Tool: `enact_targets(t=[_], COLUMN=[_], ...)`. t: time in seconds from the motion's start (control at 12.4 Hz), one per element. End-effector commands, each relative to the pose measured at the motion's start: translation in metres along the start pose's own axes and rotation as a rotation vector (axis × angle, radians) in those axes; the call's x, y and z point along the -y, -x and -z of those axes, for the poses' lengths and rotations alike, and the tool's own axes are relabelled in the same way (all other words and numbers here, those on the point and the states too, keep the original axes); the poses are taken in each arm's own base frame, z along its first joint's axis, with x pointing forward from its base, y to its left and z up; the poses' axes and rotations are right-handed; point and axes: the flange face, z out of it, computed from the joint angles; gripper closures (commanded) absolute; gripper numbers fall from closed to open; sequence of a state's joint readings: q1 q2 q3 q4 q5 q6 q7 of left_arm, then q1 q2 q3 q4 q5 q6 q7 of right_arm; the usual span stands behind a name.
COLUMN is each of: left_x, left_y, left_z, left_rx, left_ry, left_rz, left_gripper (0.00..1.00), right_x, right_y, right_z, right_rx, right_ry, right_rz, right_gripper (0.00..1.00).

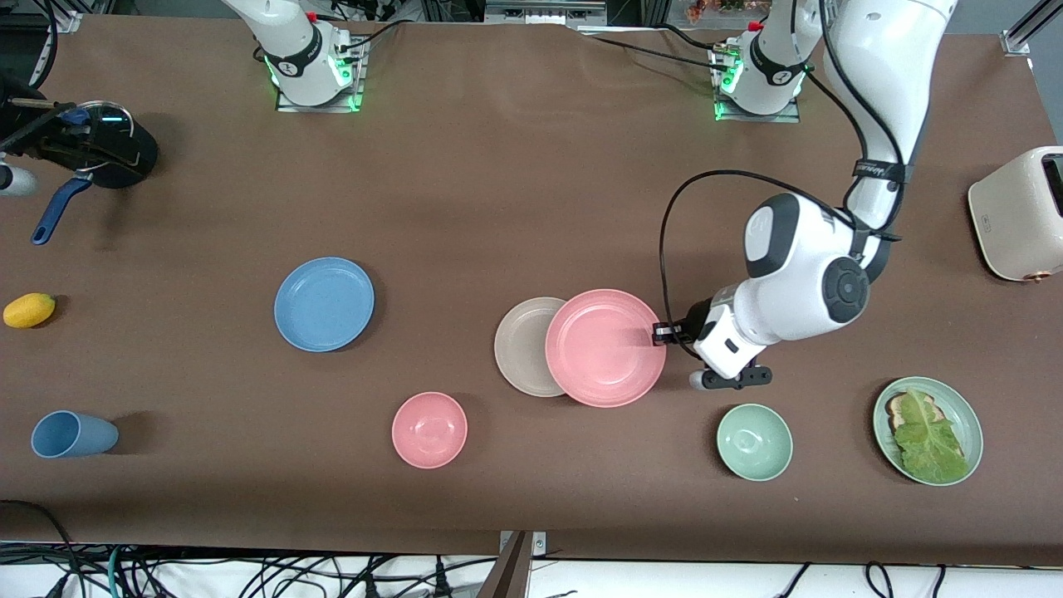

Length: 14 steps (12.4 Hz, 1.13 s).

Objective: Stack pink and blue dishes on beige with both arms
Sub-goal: 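Carry the pink plate with the left gripper over the beige plate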

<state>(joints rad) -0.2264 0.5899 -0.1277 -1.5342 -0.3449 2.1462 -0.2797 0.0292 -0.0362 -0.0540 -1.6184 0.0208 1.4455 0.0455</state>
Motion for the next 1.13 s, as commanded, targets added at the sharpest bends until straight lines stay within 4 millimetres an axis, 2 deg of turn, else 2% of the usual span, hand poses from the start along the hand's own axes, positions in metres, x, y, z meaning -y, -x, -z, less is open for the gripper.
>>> enact_targets(t=[0.0, 0.24, 0.48, 0.72, 1.05], left_x=[-0.023, -0.041, -0.046, -0.062, -0.059], left_y=[0.009, 0.018, 0.023, 0.036, 0.053], left_z=[-0.018, -0.042, -0.062, -0.083, -0.109], left_rx=[-0.049, -0.061, -0.068, -0.093, -0.111], left_ry=[-0.081, -0.084, -0.087, -0.136, -0.155], left_rz=[0.006, 0.026, 0.045, 0.050, 0.045], left_gripper=[1.00, 1.00, 1.00, 1.00, 1.00], right_x=[0.000, 0.000, -0.001, 0.002, 0.003], right_y=[0.004, 0.004, 0.004, 0.004, 0.004], right_z=[0.006, 0.006, 0.006, 0.006, 0.005], right_rx=[-0.003, -0.001, 0.000, -0.001, 0.000], right_ry=[-0.009, -0.009, -0.009, -0.008, -0.008], right_rz=[0.004, 0.003, 0.003, 0.006, 0.007], right_gripper=[0.00, 0.00, 0.00, 0.00, 0.00])
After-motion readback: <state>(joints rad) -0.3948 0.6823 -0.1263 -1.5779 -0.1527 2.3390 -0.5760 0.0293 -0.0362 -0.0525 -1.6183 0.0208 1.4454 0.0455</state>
